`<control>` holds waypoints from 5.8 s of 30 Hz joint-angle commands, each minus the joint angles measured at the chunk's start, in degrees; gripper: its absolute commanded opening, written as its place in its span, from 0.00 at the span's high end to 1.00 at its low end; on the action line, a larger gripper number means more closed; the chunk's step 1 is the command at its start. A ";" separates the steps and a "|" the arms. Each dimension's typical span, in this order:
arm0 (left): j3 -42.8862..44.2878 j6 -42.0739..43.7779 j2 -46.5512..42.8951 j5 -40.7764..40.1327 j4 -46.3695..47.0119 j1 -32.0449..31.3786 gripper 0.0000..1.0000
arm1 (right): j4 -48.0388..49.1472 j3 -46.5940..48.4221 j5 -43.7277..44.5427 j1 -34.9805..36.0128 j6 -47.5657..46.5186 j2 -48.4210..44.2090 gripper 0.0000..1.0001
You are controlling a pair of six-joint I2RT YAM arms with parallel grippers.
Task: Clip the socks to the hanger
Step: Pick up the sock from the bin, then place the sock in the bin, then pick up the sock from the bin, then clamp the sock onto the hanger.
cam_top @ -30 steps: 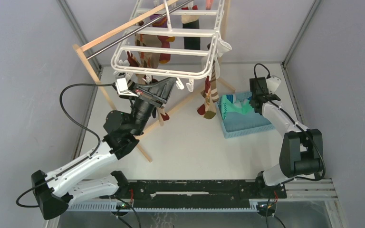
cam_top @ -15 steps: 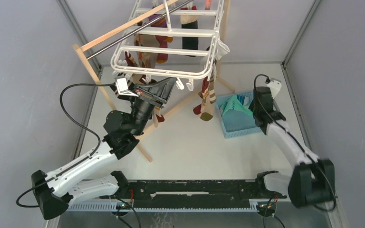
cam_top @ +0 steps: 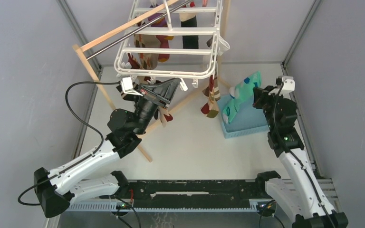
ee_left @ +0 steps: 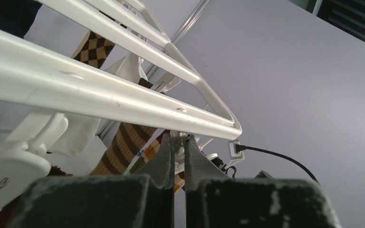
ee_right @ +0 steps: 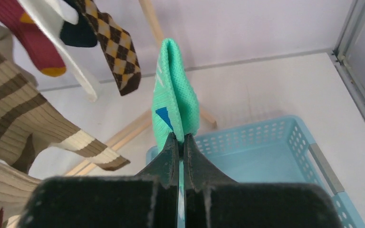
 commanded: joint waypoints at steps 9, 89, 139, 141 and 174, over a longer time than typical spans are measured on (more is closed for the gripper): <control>0.71 0.83 -0.85 1.10 0.05 0.16 1.00 | 1.71 3.31 -11.50 -0.58 -2.92 0.53 1.00; 0.93 1.71 -0.09 1.37 -0.65 1.39 1.00 | -20.42 25.92 13.21 -11.77 10.27 58.90 1.00; 3.96 1.06 3.34 5.42 -1.46 1.68 1.00 | -23.31 13.65 -37.09 11.54 0.12 -12.98 1.00; 4.10 0.88 3.60 5.71 -1.44 1.67 1.00 | -22.11 13.62 -37.66 12.70 1.41 -11.29 1.00; 0.39 1.97 0.20 6.13 0.93 1.88 1.00 | -6.30 26.35 -41.07 28.02 4.46 18.83 1.00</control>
